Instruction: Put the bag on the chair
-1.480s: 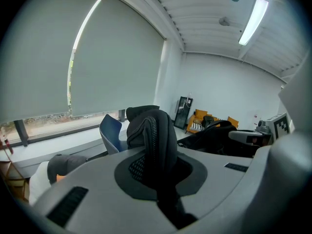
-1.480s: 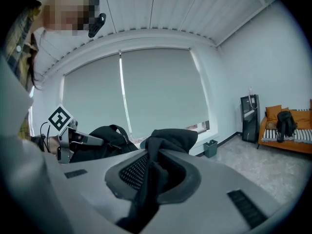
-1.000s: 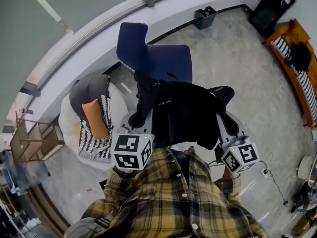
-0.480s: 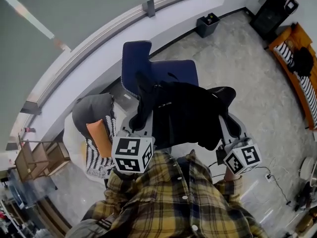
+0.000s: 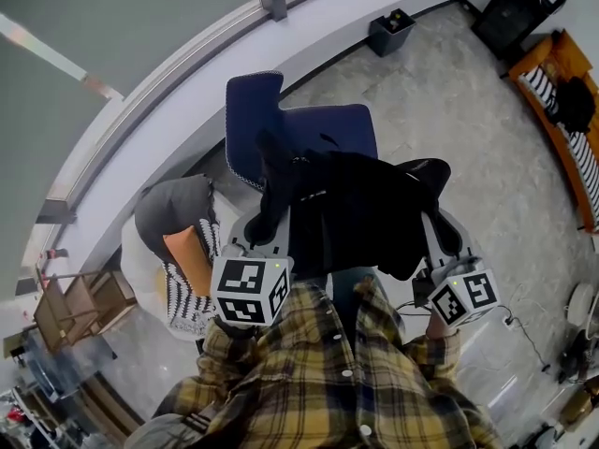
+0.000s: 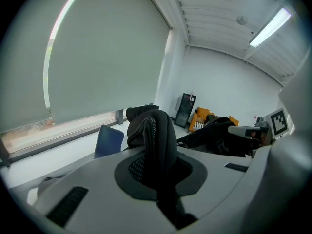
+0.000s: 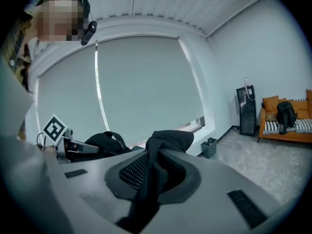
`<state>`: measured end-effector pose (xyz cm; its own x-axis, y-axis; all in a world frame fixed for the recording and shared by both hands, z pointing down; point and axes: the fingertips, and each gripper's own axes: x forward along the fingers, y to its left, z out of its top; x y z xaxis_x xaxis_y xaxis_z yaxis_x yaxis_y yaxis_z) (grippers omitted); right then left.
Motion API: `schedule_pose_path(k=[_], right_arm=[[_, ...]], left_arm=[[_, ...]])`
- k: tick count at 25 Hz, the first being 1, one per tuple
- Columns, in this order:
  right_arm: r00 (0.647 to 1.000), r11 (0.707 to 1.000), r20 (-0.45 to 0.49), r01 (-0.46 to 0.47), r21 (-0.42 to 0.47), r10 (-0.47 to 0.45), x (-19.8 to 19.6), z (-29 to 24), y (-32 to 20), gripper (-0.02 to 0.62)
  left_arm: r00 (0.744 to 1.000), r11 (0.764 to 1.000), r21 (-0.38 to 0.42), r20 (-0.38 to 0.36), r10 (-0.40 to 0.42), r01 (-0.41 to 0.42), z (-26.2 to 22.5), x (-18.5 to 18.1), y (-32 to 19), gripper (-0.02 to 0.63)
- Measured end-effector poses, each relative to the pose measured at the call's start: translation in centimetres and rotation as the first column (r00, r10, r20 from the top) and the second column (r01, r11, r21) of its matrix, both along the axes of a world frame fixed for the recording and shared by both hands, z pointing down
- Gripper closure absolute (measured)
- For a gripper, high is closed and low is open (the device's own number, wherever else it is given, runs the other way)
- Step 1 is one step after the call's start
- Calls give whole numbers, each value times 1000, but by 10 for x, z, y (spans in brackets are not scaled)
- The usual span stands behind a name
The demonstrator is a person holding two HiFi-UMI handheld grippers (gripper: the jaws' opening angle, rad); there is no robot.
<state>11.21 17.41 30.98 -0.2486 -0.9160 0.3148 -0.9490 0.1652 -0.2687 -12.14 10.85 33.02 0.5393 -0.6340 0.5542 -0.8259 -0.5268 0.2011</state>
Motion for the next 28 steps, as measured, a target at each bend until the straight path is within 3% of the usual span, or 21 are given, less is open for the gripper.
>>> schedule_pose_path(k=[5, 12, 21, 28], right_arm=[[1000, 1000, 8, 17, -16, -17, 18, 8, -17, 541], [994, 994, 13, 112, -19, -112, 38, 17, -87, 541], [972, 972, 19, 235, 15, -235, 60, 8, -191, 541], [950, 950, 8, 310, 37, -311, 61, -1, -240, 541]], left_arm=[[1000, 1000, -28, 5, -13, 13, 10, 18, -12, 571], [995, 996, -17, 27, -93, 93, 11, 40, -66, 571], [977, 978, 19, 33, -209, 209, 1, 58, -145, 571], [960, 959, 47, 30, -280, 278, -9, 58, -180, 571]])
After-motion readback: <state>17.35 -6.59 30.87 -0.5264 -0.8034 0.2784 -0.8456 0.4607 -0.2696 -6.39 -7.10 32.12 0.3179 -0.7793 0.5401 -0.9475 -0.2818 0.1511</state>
